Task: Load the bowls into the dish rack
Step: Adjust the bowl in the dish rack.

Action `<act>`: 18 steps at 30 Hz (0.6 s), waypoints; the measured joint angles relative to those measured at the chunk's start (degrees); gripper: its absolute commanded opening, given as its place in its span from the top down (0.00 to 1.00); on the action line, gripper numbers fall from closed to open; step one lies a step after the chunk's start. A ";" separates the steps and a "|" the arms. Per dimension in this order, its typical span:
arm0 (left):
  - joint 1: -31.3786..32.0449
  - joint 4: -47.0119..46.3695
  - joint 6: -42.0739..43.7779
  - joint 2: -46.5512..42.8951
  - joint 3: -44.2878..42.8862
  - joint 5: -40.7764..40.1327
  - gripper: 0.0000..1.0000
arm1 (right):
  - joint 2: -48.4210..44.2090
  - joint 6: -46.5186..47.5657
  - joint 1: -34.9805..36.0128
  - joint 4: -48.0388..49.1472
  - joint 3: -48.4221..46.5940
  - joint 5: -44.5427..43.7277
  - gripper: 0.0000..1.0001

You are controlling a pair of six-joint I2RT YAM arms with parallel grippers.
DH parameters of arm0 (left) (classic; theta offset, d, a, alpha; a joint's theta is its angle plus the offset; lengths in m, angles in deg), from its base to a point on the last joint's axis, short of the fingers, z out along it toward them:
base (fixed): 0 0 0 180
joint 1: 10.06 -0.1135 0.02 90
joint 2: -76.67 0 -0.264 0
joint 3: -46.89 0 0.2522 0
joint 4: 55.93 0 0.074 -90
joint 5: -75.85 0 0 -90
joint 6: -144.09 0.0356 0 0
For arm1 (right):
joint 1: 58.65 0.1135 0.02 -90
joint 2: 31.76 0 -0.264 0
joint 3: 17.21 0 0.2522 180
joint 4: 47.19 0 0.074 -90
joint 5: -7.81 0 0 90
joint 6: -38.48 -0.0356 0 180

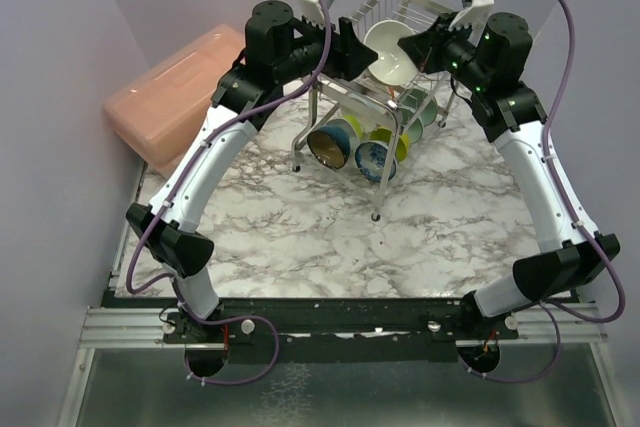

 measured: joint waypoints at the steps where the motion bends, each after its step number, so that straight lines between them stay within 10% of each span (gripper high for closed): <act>1: 0.00 -0.04 -0.81 0.22 -0.24 0.57 0.35 | -0.79 0.02 0.00 2.03 1.31 -0.17 0.99; 6: -0.15 -0.61 -4.37 2.01 -2.86 3.87 0.02 | -2.19 -1.11 -0.04 11.63 6.12 -0.11 0.99; 18: -0.44 -0.83 -10.97 5.01 -5.01 3.48 0.01 | -3.26 -3.85 -0.04 26.32 10.62 0.11 0.99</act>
